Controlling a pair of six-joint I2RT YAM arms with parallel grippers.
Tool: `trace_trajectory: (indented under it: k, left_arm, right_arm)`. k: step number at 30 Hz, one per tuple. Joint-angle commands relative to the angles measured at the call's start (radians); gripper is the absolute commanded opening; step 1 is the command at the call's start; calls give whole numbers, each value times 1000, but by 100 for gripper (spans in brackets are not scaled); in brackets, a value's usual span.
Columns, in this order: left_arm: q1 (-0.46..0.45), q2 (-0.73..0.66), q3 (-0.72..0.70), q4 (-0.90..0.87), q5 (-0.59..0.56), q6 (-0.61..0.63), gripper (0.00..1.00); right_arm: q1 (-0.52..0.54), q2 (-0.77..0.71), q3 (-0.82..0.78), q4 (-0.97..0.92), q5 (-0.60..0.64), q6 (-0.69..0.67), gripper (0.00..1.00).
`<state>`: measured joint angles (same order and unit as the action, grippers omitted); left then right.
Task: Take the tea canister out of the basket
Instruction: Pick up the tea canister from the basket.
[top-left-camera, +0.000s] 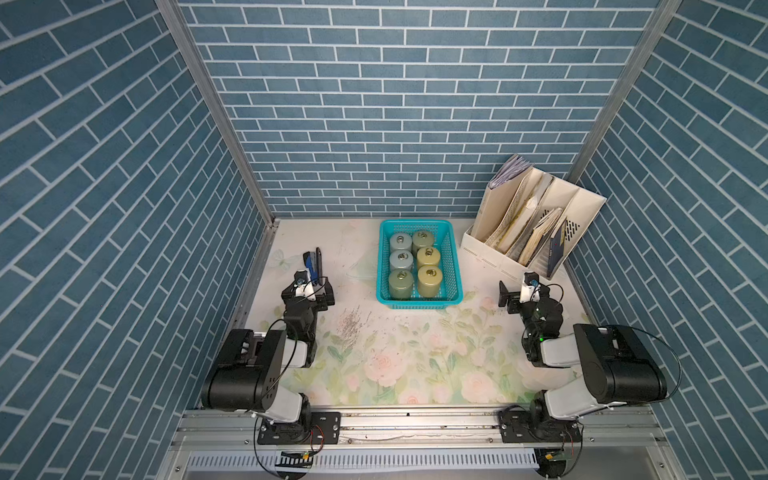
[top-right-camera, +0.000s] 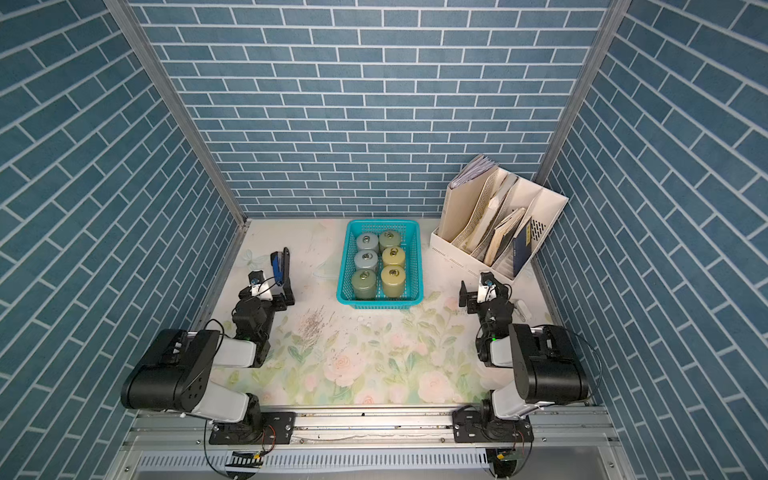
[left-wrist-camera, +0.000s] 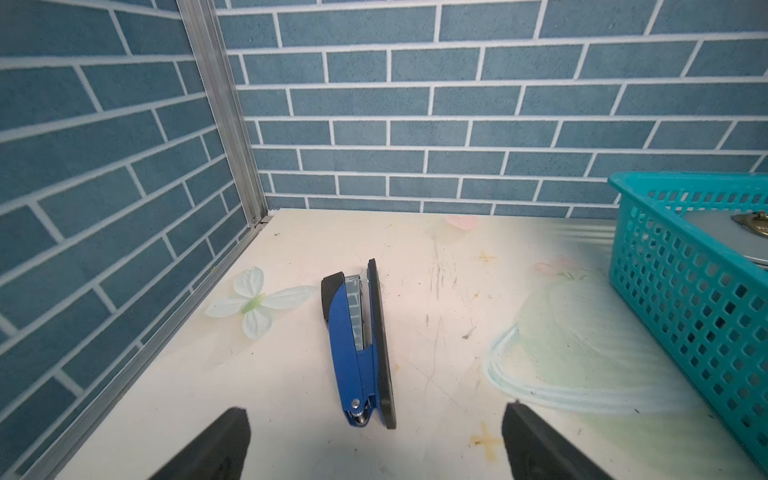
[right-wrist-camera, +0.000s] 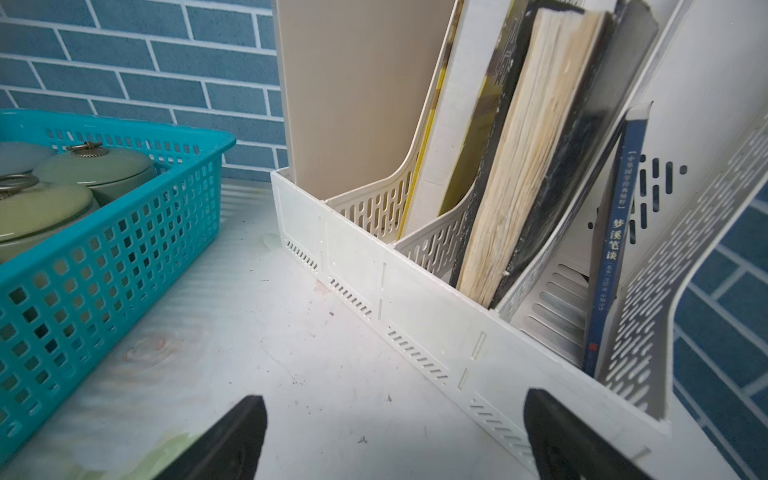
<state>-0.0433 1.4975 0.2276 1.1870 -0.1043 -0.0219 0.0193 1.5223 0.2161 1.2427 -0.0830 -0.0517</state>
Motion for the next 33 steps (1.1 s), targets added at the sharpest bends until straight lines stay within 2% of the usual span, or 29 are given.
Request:
trace_trajectory:
  k: [1, 18, 19, 21, 23, 26, 29, 33]
  left_arm:
    - [5, 2, 13, 13, -2, 10, 100]
    - [5, 2, 13, 16, -1, 10, 100]
    - [5, -12, 35, -33, 5, 12, 100]
    - [5, -69, 169, -297, -1, 9, 100]
    - [5, -95, 317, -500, 21, 20, 100]
    - [-15, -126, 443, -615, 73, -7, 100]
    - [-110, -140, 521, -697, -26, 30, 100]
    - [-205, -119, 619, -871, -80, 83, 100]
  right_arm:
    - [-1, 9, 12, 23, 0, 6, 100]
    - [-1, 7, 8, 26, -1, 6, 99]
    - [-1, 7, 8, 31, -1, 6, 99]
    - [1, -57, 72, -127, 0, 1, 97]
    - [20, -143, 208, -398, 37, -8, 93]
    - [119, -241, 346, -629, 88, -59, 96]
    - [203, -220, 547, -947, 134, -38, 97]
    - [331, -179, 703, -1188, 177, -31, 97]
